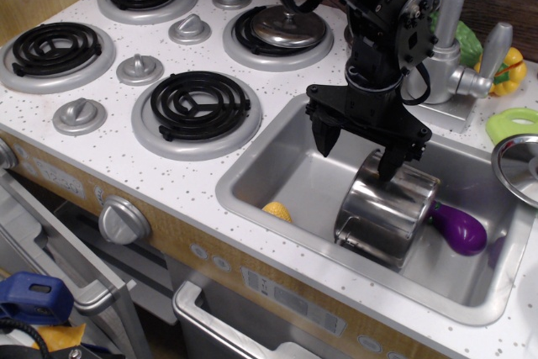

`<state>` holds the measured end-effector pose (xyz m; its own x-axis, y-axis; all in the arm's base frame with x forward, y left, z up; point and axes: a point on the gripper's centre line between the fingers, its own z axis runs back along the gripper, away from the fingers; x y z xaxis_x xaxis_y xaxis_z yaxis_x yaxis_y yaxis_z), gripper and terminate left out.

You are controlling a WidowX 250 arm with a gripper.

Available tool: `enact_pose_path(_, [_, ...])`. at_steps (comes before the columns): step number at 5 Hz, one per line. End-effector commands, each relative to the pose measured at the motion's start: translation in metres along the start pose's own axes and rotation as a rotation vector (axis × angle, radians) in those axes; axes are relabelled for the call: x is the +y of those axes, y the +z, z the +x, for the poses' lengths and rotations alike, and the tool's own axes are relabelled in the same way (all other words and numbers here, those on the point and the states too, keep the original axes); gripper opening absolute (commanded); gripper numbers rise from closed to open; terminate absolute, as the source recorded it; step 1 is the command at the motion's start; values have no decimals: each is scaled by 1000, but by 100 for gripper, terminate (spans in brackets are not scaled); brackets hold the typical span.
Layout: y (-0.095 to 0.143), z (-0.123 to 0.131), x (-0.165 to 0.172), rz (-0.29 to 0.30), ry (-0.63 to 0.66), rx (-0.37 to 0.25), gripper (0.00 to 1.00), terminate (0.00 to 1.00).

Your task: Flip pot upright in sink

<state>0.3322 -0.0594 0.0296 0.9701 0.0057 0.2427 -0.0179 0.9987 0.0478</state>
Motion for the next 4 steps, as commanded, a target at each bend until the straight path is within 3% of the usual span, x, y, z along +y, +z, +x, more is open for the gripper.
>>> enact_pose_path(1, [0,0,0,0,0,0,100,0])
enact_pose_path(3, [22,19,7,-126,88,1,100,0])
enact_pose_path(4, [22,19,6,-165,122,-23,100,0])
